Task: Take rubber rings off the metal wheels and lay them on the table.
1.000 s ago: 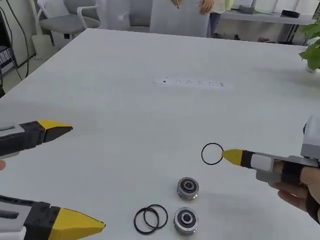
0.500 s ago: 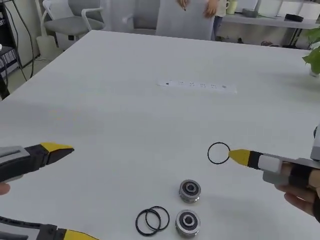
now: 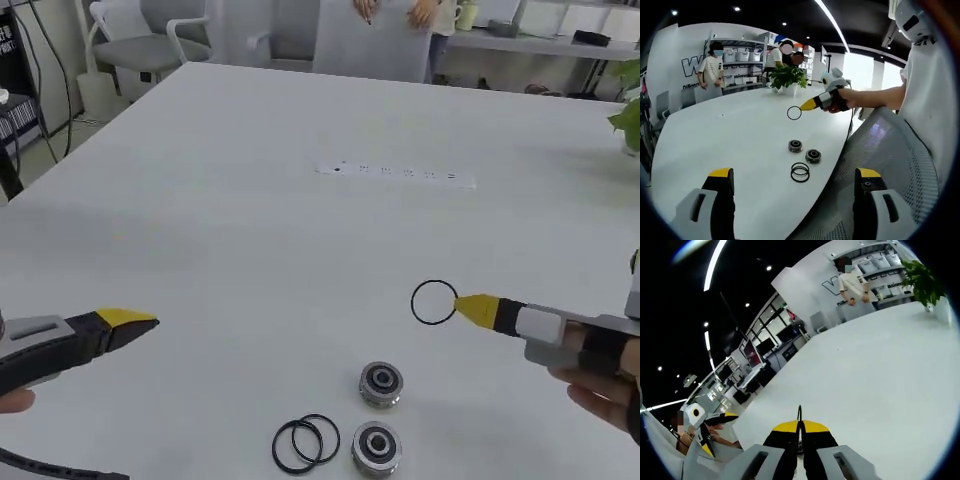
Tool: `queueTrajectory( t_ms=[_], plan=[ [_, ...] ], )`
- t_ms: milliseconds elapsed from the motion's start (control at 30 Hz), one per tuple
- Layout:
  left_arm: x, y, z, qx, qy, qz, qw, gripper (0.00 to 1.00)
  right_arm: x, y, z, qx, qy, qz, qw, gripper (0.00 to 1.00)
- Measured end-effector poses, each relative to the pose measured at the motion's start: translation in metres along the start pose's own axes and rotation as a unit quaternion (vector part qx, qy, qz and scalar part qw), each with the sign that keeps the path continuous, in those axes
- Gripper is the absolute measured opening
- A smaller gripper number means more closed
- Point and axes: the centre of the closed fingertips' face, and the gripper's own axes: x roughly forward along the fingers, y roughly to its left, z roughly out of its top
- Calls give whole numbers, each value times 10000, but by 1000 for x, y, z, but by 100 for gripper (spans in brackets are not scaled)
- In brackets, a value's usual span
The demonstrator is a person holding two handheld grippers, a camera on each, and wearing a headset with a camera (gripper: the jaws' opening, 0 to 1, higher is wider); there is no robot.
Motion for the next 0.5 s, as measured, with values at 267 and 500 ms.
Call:
queueTrajectory(
  t_ms=[267,500],
  plan=[
    [2,-3,-3,-7,60,-48,10000,99,3,13,4,-54,-38,140,9999,0],
    [2,-3,-2,-14,24,-50,10000,98,7,29,6,-93,-21,303,9995,0]
  ],
)
